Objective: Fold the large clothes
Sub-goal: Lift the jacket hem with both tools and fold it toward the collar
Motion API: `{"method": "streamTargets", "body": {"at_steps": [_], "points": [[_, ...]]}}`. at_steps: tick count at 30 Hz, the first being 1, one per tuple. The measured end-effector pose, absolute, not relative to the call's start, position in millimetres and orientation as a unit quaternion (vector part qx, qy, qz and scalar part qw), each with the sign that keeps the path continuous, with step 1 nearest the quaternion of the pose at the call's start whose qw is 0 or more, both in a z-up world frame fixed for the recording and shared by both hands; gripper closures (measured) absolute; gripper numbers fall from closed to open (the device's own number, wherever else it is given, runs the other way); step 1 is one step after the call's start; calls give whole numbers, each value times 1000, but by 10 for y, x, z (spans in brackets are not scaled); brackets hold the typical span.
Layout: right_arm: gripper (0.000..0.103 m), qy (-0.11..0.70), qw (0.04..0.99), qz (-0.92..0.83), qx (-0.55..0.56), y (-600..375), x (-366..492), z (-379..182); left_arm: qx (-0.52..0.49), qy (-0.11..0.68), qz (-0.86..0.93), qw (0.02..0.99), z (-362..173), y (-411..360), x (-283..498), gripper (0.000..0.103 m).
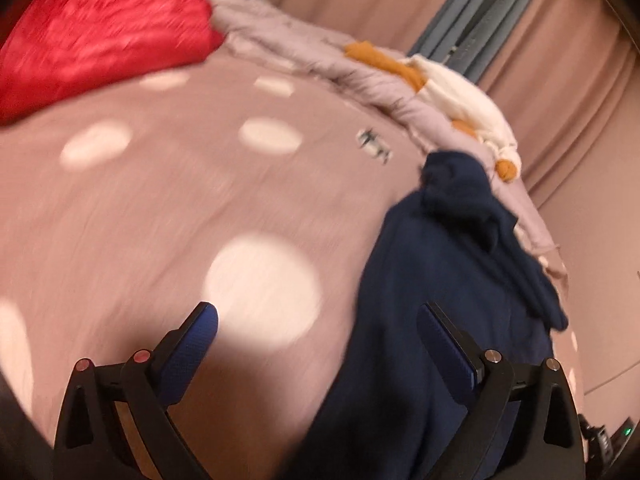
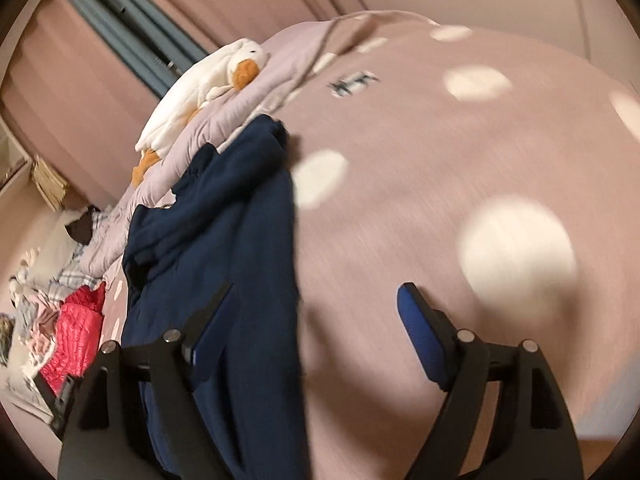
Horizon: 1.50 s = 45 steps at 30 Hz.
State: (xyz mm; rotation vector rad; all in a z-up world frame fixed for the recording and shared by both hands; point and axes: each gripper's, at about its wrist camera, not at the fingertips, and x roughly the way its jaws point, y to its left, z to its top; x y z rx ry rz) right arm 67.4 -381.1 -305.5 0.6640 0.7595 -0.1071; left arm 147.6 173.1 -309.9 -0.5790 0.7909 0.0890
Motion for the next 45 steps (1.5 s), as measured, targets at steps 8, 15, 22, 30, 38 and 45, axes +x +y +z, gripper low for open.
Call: {"method": "streamTargets", "body": {"at_steps": [8, 15, 22, 30, 38, 45], "points": [[23, 295, 872, -31, 388, -3657, -108, -3273, -312, 344, -5, 885, -3189, 1549, 892, 4], [23, 314, 838, 48, 443, -3174, -105, -3361, -367, 352, -94, 856, -3207, 1277, 816, 4], [22, 329, 807, 108, 478, -2713, 54, -3385, -474, 357, -198, 780, -3342, 1110, 863, 4], [23, 326, 805, 152, 472, -2306, 379, -3351, -438, 348, -232, 796, -3192, 814, 1157, 4], [79, 332, 857, 66, 389, -2401, 629, -3377, -330, 345, -105, 872, -3278, 690, 1295, 57], [89, 280, 861, 97, 413, -2670, 500, -3143, -231, 323, -40, 917, -3014, 405, 1142, 81]]}}
